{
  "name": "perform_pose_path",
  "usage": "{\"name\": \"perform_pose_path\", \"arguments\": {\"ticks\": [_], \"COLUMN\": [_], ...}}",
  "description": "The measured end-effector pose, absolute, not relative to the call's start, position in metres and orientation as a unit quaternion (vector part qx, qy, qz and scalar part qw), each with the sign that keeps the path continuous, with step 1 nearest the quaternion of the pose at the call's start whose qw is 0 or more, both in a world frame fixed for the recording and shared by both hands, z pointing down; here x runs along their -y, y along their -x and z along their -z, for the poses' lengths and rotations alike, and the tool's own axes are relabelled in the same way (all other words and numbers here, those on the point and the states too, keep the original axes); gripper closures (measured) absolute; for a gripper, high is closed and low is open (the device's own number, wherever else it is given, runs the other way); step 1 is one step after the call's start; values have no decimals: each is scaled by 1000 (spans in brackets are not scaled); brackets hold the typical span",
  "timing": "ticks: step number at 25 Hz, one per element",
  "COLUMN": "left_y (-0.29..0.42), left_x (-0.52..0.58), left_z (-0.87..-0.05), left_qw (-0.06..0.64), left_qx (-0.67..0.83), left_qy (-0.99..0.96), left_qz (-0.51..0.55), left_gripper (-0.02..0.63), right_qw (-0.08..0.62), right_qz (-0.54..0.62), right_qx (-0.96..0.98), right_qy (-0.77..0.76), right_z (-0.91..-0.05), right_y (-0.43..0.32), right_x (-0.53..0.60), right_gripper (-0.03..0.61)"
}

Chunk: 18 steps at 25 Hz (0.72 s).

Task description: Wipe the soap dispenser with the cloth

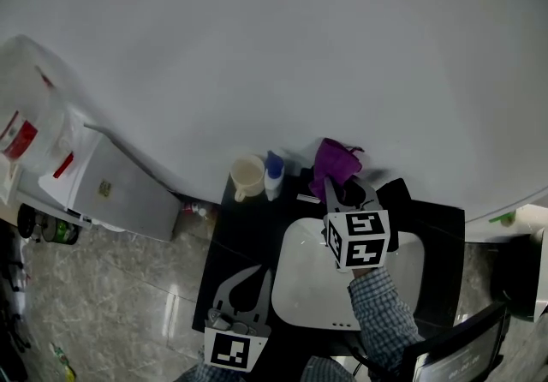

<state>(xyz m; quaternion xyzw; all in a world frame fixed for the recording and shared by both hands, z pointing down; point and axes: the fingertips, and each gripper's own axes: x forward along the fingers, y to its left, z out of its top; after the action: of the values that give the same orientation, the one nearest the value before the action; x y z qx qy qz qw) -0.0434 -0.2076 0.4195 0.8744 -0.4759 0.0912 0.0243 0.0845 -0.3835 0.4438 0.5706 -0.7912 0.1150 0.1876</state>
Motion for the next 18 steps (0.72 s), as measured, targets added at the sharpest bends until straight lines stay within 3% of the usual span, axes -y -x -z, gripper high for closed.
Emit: {"name": "perform_pose_path", "arguments": {"ticks": [3, 6, 18], "left_y": [48, 56, 58], "left_x": [205, 204, 197], "left_z": [-421, -424, -433], "left_qw": [18, 57, 70], "left_qx": [477, 499, 507], "left_qy": [-873, -861, -855], "left_qz": [-101, -81, -88], "left_gripper": [612, 612, 612], "right_qw": [214, 245, 283], "right_qz": [-109, -85, -87], "right_qx": [788, 785, 795], "right_qy": [-567, -562, -529], "right_z": [-465, -483, -540], "right_y": [-78, -69, -46], "right_x": [385, 380, 363], "right_gripper": [500, 500, 500]}}
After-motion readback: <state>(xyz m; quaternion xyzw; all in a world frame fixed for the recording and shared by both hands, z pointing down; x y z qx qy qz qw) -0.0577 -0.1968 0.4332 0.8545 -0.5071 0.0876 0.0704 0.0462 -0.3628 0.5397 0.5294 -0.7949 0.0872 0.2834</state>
